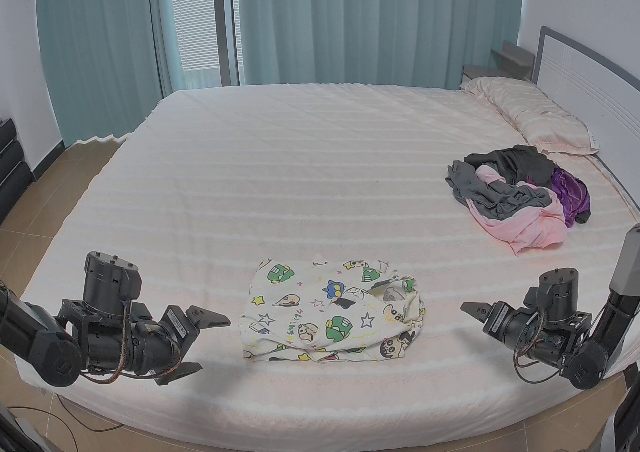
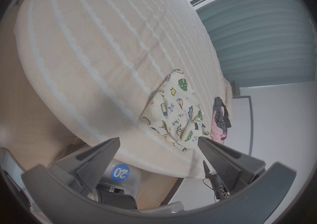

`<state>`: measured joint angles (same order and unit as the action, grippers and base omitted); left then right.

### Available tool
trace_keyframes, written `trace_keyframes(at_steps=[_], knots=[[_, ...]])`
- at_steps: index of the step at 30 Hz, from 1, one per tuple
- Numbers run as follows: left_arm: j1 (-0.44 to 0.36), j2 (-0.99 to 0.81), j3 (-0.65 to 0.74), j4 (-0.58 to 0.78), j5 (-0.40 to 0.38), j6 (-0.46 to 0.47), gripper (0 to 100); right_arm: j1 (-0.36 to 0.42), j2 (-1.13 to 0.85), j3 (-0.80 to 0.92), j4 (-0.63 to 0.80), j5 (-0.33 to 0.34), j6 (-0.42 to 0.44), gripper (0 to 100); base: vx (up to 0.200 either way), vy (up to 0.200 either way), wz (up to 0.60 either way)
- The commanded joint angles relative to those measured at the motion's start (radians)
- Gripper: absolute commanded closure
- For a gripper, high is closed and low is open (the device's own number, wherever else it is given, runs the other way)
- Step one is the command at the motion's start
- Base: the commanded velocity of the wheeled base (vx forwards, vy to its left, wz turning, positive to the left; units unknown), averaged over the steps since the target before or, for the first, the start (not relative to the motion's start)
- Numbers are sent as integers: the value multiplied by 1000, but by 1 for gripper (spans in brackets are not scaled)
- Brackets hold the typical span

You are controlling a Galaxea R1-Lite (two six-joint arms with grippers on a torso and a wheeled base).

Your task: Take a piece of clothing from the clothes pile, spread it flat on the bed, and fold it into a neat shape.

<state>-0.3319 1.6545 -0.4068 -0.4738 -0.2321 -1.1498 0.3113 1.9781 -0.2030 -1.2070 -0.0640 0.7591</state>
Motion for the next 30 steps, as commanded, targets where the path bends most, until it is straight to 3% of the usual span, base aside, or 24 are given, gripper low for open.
trace_keyframes(at_steps=[1, 8, 17, 24, 30], knots=[[7, 34, 23, -39, -39, -2, 0, 8, 7, -1, 0, 1, 19, 0, 0, 0, 0], [31, 44, 80, -155, -65, -24, 0, 43, -15, -42, -2, 26, 85, 0, 0, 0, 0], [99, 45, 83, -174, -125, -24, 0, 131, -7, -211, 44, 20, 83, 0, 0, 200, 0], [114, 53, 100, -177, -134, -21, 0, 216, 34, -495, 331, 33, 89, 0, 0, 171, 0], [114, 61, 111, -181, -142, -21, 0, 226, 127, -585, 382, 36, 88, 0, 0, 0, 0]])
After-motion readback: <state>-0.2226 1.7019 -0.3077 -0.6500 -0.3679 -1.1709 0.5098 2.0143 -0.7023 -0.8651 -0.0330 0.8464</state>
